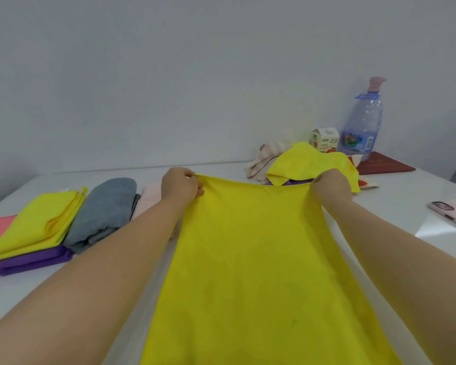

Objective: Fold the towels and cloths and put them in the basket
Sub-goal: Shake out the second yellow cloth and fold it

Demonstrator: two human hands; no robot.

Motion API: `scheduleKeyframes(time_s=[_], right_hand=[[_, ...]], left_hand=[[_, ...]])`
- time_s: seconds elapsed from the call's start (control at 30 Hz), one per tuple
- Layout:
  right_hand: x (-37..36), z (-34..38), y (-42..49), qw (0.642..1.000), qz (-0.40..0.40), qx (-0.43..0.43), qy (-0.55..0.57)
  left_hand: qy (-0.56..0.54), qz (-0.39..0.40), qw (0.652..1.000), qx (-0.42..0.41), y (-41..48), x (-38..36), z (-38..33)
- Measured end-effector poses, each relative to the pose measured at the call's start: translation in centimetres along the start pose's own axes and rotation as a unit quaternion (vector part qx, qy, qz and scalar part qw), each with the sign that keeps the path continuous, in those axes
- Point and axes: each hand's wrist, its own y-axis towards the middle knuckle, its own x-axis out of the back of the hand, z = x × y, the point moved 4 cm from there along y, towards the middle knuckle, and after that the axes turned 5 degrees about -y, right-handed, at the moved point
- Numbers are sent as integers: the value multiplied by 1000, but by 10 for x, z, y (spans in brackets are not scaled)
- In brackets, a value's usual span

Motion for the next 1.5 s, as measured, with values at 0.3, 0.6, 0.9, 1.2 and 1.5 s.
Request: scheduleKeyframes(time_s=[0.3, 0.6, 0.9, 1.2, 1.5], right_hand=[[44, 59, 10, 960, -103, 65, 253], [36, 19, -55, 931, -141, -33, 335], [43, -38, -116, 893, -130, -137, 408], [38, -81, -132, 980, 7, -41, 196], [54, -75, -135, 971, -84, -22, 224]], left_hand=[[-272, 42, 958, 76, 26, -11, -41], [-310, 36, 938, 149, -39, 1, -2], [-353, -6, 918, 180, -116, 23, 26], [62, 67, 994, -61, -162, 22, 31], [35, 30, 995, -91, -168, 27, 23]])
